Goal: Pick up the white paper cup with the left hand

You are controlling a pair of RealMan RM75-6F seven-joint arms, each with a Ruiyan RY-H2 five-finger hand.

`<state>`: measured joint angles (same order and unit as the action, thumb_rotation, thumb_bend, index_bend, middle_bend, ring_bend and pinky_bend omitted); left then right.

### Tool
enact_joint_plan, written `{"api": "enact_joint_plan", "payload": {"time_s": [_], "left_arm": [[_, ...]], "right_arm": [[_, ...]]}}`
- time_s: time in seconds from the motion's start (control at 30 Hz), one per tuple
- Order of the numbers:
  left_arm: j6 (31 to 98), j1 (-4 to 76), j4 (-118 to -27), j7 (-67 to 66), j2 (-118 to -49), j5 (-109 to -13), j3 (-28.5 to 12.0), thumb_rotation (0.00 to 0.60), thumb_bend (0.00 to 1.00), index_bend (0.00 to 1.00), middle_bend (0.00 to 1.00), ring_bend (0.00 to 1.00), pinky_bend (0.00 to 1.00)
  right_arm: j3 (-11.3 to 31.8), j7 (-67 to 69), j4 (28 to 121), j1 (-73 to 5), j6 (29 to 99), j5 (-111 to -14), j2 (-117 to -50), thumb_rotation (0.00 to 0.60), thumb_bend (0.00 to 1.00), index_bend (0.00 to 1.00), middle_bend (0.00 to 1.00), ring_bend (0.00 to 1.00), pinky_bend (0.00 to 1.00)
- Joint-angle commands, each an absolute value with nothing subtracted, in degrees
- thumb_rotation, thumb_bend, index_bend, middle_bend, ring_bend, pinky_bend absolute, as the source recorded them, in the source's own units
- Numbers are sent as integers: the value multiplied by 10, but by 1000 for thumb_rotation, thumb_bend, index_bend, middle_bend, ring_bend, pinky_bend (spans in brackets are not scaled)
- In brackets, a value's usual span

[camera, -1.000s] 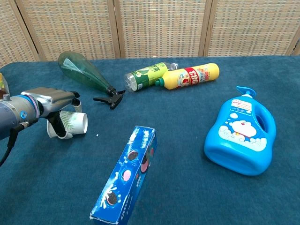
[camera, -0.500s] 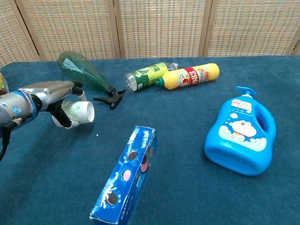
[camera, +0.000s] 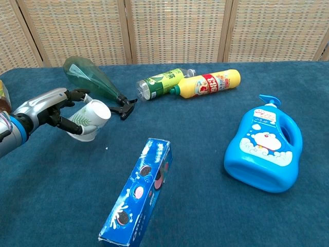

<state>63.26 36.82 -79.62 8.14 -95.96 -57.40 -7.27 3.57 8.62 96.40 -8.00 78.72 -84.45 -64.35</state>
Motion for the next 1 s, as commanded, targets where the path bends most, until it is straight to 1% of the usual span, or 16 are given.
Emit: {"api": "enact_joint_plan", "payload": {"time_s": [0.03, 0.23, 0.47, 0.73, 0.87, 0.93, 1.0], "left_arm": [[599, 336, -730, 188, -982, -651, -71, 600, 299, 380, 0, 0, 0], [586, 327, -693, 210, -993, -676, -67, 600, 299, 386, 0, 0, 0], [572, 319, -688, 213, -983, -692, -62, 600, 297, 385, 0, 0, 0], [571, 306, -704, 188, -953, -701, -59, 599, 286, 331, 0, 0, 0], [572, 299, -708, 181, -941, -707, -56, 575, 280, 276, 0, 0, 0], [574, 297, -709, 181, -936, -714, -55, 550, 276, 224, 0, 0, 0], [579, 294, -712, 181, -932, -721, -55, 531, 275, 152, 0, 0, 0]], "right_arm": [[35, 89, 964, -81, 785, -845, -643, 600, 93, 0, 0, 0, 0], [36, 89, 963, -81, 786, -845, -643, 600, 93, 0, 0, 0, 0], [37, 92, 962, -81, 788, -845, -642, 600, 92, 0, 0, 0, 0], [38, 96, 963, -80, 790, -844, -640, 600, 92, 0, 0, 0, 0], [38, 94, 964, -80, 790, -844, -641, 600, 92, 0, 0, 0, 0], [37, 93, 964, -80, 790, -845, -641, 600, 92, 0, 0, 0, 0], [37, 90, 964, -80, 790, -845, -642, 600, 92, 0, 0, 0, 0]]}}
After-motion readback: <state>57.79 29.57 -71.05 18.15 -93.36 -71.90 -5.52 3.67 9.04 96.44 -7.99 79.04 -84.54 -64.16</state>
